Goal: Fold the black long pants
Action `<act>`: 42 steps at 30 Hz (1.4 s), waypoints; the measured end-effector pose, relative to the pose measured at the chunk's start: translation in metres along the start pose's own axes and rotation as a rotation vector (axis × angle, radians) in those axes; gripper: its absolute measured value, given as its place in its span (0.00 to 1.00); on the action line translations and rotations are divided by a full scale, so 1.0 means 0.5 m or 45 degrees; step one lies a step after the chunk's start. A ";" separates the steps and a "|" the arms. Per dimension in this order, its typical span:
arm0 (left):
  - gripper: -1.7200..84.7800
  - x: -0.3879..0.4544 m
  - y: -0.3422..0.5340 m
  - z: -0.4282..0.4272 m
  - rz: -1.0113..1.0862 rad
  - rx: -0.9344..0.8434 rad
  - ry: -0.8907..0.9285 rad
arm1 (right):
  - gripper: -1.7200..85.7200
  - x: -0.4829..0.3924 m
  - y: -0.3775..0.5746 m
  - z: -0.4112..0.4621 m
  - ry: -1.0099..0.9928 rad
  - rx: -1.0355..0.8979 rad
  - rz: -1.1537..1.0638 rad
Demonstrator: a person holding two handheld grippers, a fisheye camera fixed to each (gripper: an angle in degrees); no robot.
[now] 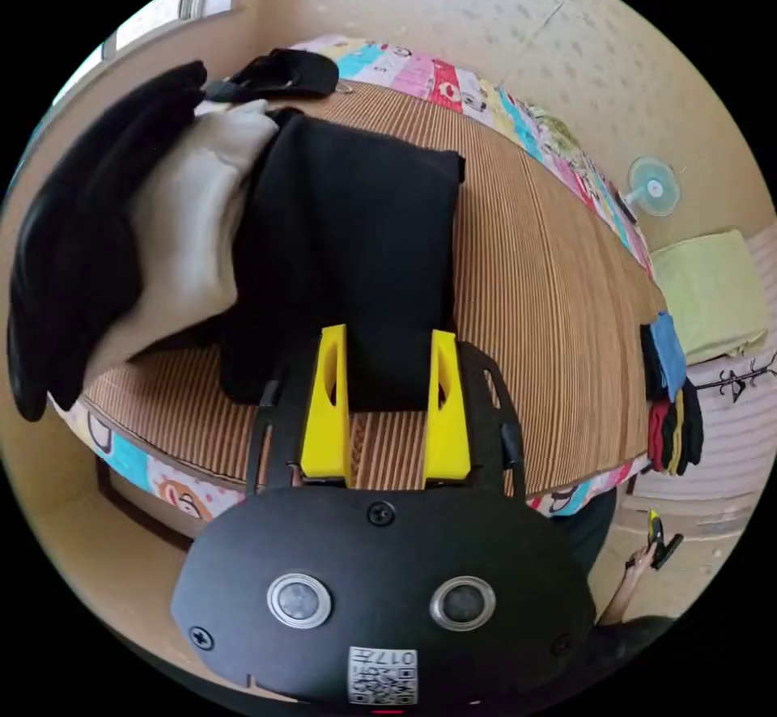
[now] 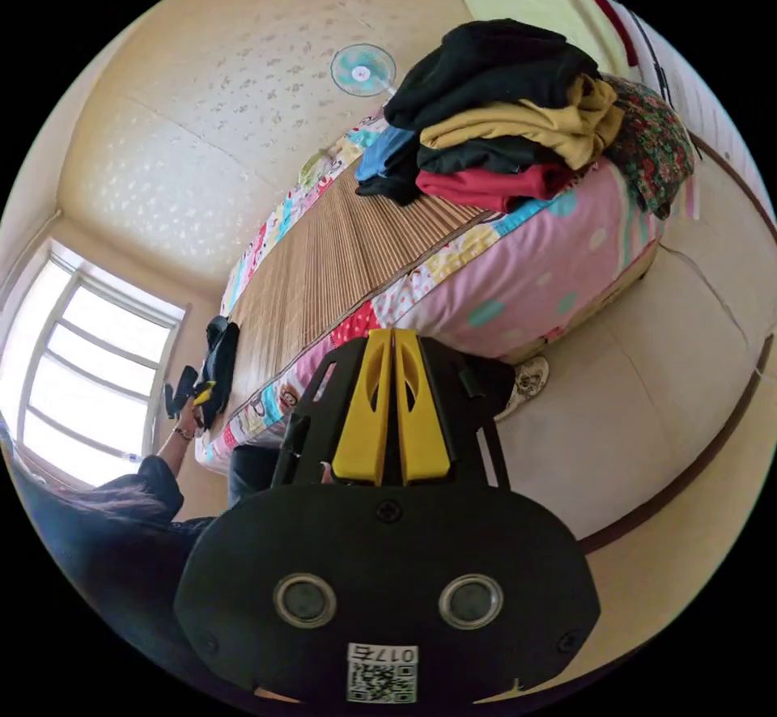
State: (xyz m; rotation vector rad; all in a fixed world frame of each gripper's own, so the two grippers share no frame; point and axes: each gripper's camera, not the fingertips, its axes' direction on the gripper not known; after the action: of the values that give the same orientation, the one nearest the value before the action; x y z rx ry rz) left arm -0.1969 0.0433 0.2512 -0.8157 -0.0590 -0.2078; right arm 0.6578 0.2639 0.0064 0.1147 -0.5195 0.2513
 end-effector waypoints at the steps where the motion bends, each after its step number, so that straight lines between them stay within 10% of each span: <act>1: 0.14 0.001 0.017 -0.005 -0.066 0.084 0.001 | 0.02 0.009 0.012 -0.007 -0.009 0.013 0.029; 15: 0.06 0.288 0.433 -0.015 0.194 0.216 0.598 | 0.02 -0.063 -0.002 0.051 -0.096 -0.050 -0.031; 27: 0.05 0.374 0.611 -0.025 0.500 -0.033 0.683 | 0.17 -0.665 -0.043 0.458 -0.565 -0.609 -0.785; 39: 0.03 0.369 0.683 -0.050 0.602 -0.078 0.689 | 0.14 -0.980 0.059 0.807 0.316 -0.702 -1.098; 42: 0.05 0.333 0.677 -0.067 0.618 -0.115 0.722 | 0.09 -0.879 0.016 0.777 0.093 -0.744 -0.906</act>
State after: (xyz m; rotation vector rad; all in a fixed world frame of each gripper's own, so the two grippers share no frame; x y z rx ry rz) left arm 0.0350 0.2176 0.0076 -0.8123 0.6800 0.0239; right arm 0.1021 0.1135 0.1203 -0.2786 -0.4331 -0.5910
